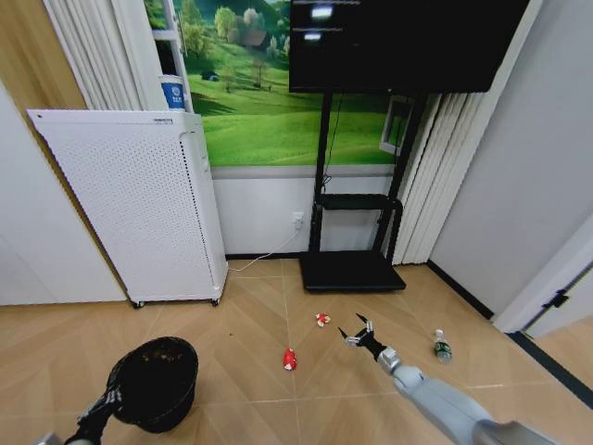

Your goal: Pick up the trash bin and place the garbage on the floor into it.

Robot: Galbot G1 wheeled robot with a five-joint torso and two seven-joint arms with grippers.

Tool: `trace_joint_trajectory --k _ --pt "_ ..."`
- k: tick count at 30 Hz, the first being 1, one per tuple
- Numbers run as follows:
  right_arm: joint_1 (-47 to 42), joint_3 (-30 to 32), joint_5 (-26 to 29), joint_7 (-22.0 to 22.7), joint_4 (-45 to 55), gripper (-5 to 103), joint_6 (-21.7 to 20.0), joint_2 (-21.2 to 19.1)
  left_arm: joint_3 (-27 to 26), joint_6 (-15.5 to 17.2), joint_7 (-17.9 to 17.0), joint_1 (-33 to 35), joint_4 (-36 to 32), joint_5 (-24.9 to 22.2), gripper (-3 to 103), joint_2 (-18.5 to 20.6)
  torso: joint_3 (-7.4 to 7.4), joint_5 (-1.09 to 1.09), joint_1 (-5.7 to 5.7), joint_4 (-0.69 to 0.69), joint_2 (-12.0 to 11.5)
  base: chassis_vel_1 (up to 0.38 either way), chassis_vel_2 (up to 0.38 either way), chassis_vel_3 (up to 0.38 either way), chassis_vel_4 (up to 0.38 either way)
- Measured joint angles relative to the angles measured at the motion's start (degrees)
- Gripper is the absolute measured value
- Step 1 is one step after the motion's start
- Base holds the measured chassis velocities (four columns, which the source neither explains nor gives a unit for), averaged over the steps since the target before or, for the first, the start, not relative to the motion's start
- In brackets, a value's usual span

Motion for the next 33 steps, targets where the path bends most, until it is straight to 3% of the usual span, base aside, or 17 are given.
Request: trace_joint_trajectory --k 10,23,31,33 --pt "3.27 -5.73 -5.22 -3.24 -6.63 100 0.09 7.45 0.74 -0.18 0.16 -0.37 0.78 0.89 7 -0.79 0.00 0.00 0.00 0.00 0.00 0.000 0.000 0.000 0.000" --pt "2.38 -10.50 -5.68 -4.77 -18.34 100 0.09 18.25 1.05 -0.99 1.62 0.38 1.48 2.68 7 -2.88 0.00 0.01 0.00 0.01 0.01 0.000 0.000 0.000 0.000" --pt "1.90 -7.93 -4.58 -8.13 -27.08 100 -0.70 23.98 1.10 -1.54 2.73 0.91 2.43 3.45 7 -3.73 0.00 0.01 0.00 0.01 0.00 0.000 0.000 0.000 0.000" --pt "1.49 -4.81 -5.43 -9.64 -31.89 100 -1.14 27.88 1.48 -1.70 2.99 0.84 3.12 3.74 7 -3.85 0.00 0.00 0.00 0.01 0.00 0.000 0.000 0.000 0.000"
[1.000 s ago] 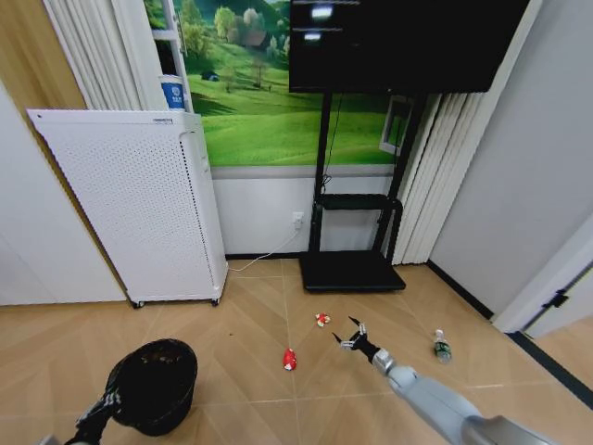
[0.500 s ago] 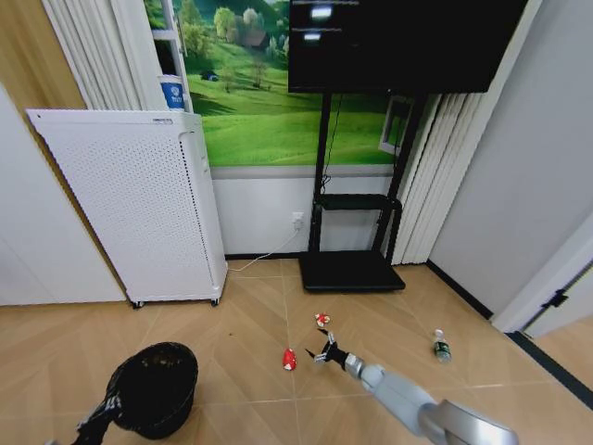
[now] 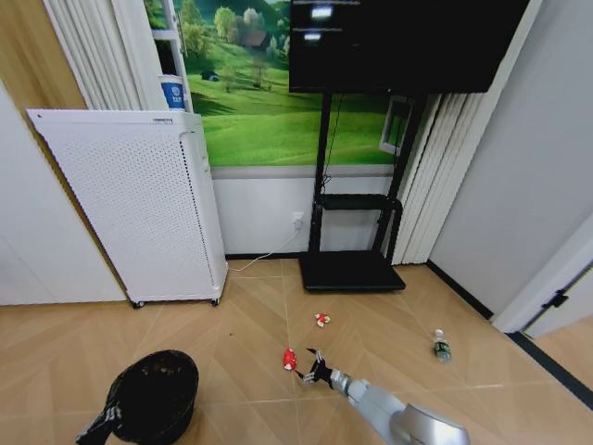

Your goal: Pick up the trash bin and place the garbage on the floor into it.

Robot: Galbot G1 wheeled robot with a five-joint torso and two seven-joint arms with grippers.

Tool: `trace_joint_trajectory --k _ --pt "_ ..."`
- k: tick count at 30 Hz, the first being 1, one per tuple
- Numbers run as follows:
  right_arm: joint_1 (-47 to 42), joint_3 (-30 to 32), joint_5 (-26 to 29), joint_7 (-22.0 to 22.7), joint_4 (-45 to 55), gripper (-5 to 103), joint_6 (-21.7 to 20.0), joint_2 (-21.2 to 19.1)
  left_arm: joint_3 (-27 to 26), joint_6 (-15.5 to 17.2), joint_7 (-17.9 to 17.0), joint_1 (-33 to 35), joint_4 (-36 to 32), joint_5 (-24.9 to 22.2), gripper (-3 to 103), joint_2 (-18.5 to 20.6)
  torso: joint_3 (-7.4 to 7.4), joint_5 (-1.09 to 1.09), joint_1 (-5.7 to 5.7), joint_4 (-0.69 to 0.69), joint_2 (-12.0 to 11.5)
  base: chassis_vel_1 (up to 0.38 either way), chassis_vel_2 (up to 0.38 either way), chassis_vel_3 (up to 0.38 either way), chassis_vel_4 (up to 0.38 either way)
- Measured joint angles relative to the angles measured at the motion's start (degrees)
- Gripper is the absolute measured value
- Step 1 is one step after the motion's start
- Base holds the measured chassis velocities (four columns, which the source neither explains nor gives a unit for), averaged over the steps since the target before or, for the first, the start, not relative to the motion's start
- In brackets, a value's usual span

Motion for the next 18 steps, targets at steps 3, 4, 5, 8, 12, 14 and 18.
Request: trace_joint_trajectory --k 3,4,5,8,12,14,18 --pt "-0.46 1.15 -0.07 0.00 -1.48 100 -0.77 1.93 0.29 -0.05 0.05 -0.14 0.28 0.13 7 -0.01 0.00 0.01 0.00 0.00 0.00 0.000 0.000 0.000 0.000" --pt "-0.64 1.92 -0.07 0.19 -2.30 100 -1.34 3.13 0.45 -0.10 0.13 -0.22 0.39 0.18 7 0.02 0.00 0.01 0.00 0.00 0.00 0.000 0.000 0.000 0.000" --pt "-0.64 1.92 -0.07 0.19 -2.30 100 -1.34 3.13 0.45 -0.10 0.13 -0.22 0.39 0.18 7 0.02 0.00 0.01 0.00 0.00 0.00 0.000 0.000 0.000 0.000" --pt "-0.68 3.26 0.04 1.36 -3.10 100 -2.43 4.98 0.72 -0.13 0.21 -0.42 0.76 0.19 7 0.17 0.00 0.01 0.00 0.00 0.00 0.000 0.000 0.000 0.000" --pt "-0.46 5.12 0.69 3.67 -3.01 100 -4.11 6.42 1.21 -0.26 0.34 -0.80 1.32 0.24 7 0.27 0.01 0.01 0.00 0.00 0.00 0.000 0.000 0.000 0.000" --pt "-0.11 6.10 1.09 4.58 -2.84 100 -4.77 6.85 1.48 -0.37 0.44 -0.98 1.47 0.33 7 0.22 0.00 0.01 0.00 0.01 0.00 0.000 0.000 0.000 0.000" --pt "0.10 6.77 1.39 5.32 -2.72 100 -5.70 6.39 1.76 -0.43 0.56 -1.10 1.48 0.40 7 -0.01 0.00 0.01 0.00 0.00 0.00 0.000 0.000 0.000 0.000"
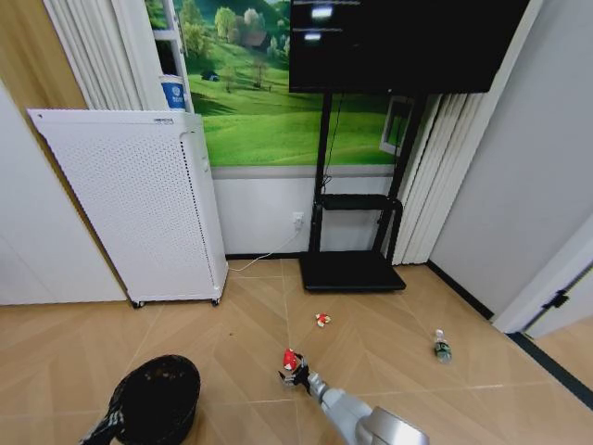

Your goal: Pick up the trash bin and place the garbage on the floor into it.

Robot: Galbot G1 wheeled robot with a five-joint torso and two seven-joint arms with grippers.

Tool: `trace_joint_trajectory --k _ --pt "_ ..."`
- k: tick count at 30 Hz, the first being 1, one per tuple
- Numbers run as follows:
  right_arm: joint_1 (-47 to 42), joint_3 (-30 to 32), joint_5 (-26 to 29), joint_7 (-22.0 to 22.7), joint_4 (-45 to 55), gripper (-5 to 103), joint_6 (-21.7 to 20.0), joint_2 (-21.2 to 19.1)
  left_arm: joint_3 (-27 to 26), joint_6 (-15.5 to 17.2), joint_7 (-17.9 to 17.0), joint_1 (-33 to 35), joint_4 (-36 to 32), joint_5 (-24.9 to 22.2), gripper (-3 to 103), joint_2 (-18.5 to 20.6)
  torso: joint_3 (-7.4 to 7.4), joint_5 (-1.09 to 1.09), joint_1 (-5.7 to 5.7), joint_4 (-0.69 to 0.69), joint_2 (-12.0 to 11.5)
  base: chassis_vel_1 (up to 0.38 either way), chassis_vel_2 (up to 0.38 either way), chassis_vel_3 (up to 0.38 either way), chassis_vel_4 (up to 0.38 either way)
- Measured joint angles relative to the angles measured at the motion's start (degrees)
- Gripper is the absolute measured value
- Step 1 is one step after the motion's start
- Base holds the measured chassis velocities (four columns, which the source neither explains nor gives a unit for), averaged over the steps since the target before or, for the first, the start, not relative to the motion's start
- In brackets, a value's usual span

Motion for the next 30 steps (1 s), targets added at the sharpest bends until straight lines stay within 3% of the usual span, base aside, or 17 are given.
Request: trace_joint_trajectory --k 11,13,18,30 --pt "-0.98 -0.16 1.99 3.96 4.49 103 -0.73 -2.47 0.60 -0.24 0.01 -0.68 0.53 0.55 7 -0.31 0.00 0.01 0.00 -0.01 0.00 0.000 0.000 0.000 0.000" --pt "-1.16 -0.26 2.01 4.46 5.30 99 -0.47 -2.87 0.73 -0.24 -0.10 -0.76 0.53 0.58 7 -0.30 0.00 0.02 0.00 0.00 0.00 0.000 0.000 0.000 0.000" --pt "-3.17 -3.67 3.62 8.53 12.62 100 0.24 -7.66 1.87 -0.07 -0.78 -1.43 0.23 0.63 7 -0.17 0.00 0.01 0.00 0.00 0.00 0.000 0.000 0.000 0.000" --pt "-4.64 -4.65 6.21 6.21 17.19 100 0.17 -10.97 3.39 -0.03 -0.89 -1.99 0.35 1.54 7 -1.10 0.00 0.01 0.00 0.01 0.00 0.000 0.000 0.000 0.000"
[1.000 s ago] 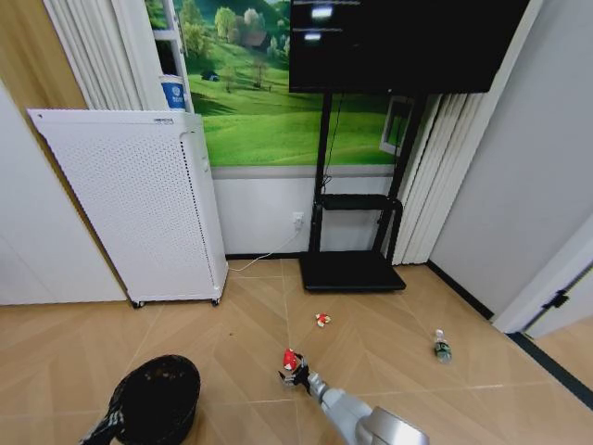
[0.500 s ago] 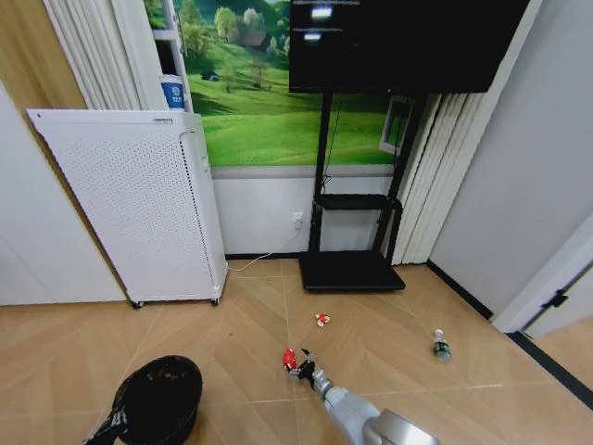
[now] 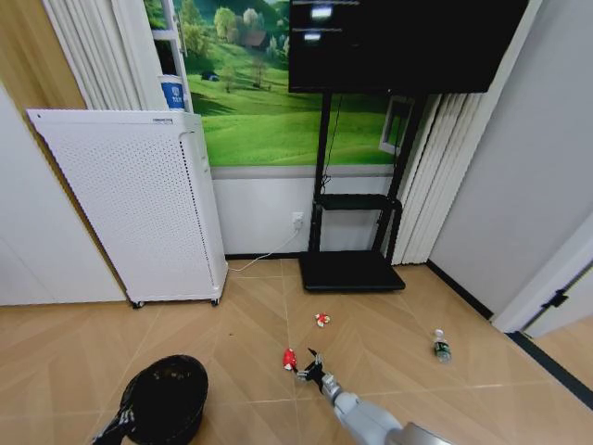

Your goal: Pick up the trash bin and place the garbage on the floor into it.

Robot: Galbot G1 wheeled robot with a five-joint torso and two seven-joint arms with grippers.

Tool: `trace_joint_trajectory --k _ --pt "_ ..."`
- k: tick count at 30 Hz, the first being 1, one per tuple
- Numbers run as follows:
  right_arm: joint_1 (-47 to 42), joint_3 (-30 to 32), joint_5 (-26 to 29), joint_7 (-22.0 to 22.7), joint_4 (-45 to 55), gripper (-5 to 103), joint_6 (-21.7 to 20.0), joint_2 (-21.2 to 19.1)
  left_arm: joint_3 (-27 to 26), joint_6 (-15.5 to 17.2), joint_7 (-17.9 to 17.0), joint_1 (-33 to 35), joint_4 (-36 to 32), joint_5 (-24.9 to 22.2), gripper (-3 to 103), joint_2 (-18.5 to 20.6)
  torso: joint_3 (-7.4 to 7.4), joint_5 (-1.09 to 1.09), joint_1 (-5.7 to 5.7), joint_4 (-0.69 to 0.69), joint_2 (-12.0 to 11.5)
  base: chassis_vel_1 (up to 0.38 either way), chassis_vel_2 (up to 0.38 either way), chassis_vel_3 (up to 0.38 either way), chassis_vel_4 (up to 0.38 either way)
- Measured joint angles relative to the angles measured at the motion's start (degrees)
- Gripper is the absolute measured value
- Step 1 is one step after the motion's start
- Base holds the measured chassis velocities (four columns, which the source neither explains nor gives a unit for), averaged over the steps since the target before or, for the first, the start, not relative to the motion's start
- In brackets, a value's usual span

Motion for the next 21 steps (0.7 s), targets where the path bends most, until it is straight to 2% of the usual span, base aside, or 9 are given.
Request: trace_joint_trajectory --k 10,15,21 --pt "0.97 0.44 -0.06 -2.95 -1.62 100 1.47 0.04 0.19 0.03 0.41 0.02 0.15 0.19 7 -0.27 0.01 0.00 0.01 0.00 0.00 -0.049 0.095 0.048 -0.100" --pt "0.65 0.70 -0.63 -2.89 -1.45 100 2.27 -0.20 0.25 0.02 0.68 0.03 0.18 0.25 7 -0.50 0.02 0.00 0.03 -0.01 -0.01 -0.106 0.129 0.103 -0.114" --pt "-0.15 0.51 -0.81 -2.35 1.18 100 2.86 -1.74 0.48 0.02 0.90 -0.12 0.27 0.27 7 -0.48 0.00 0.00 0.00 -0.01 0.00 0.005 -0.023 0.003 0.016"
